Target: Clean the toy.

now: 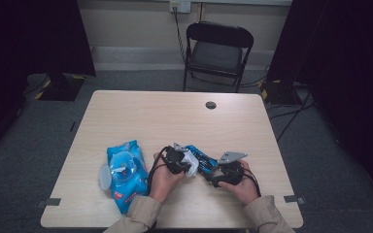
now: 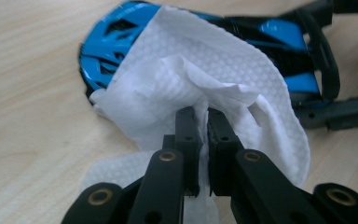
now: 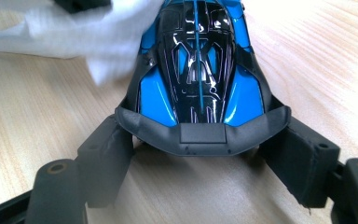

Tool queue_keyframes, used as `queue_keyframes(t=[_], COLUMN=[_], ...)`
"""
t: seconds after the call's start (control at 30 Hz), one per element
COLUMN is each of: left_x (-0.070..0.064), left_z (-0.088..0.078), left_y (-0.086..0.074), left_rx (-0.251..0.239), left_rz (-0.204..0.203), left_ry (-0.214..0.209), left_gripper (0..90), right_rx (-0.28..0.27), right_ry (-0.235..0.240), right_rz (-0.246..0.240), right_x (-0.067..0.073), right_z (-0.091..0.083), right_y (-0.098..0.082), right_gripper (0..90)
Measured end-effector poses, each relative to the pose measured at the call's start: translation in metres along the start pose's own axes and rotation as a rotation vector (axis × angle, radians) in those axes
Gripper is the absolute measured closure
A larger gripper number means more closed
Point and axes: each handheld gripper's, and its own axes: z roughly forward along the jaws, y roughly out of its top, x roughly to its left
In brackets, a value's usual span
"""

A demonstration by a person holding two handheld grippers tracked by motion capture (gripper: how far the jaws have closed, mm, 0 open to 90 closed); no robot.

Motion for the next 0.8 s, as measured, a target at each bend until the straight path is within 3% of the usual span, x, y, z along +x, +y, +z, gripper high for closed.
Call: queue_keyframes(t=[0.13, 0.27, 0.37, 0.7, 0.8], left_x=[-0.005, -0.016, -0.023, -0.025, -0.024], left_z=[0.003, 0.005, 0.007, 0.006, 0.006], left_y=[-0.003, -0.004, -0.005, -0.007, -0.008], left_rx=[-0.013, -0.006, -0.013, -0.023, -0.026], left_rz=[0.006, 0.031, 0.041, 0.041, 0.036], left_ry=[-0.002, -0.042, -0.045, -0.058, -0.067], left_gripper=[84.8, 84.9, 84.9, 84.9, 84.9], right_rx=[-0.001, 0.0, 0.0, 0.005, 0.0], right_ry=[-0.001, 0.0, 0.0, 0.003, 0.01], right_rz=[0.0, 0.001, 0.001, -0.002, 0.001], right_x=[0.0, 0.0, 0.0, -0.001, -0.003], right_z=[0.0, 0.0, 0.0, 0.0, -0.011], right_y=[0.0, 0.0, 0.0, 0.0, 0.005], right_gripper=[25.7, 25.8, 25.8, 23.7, 20.8])
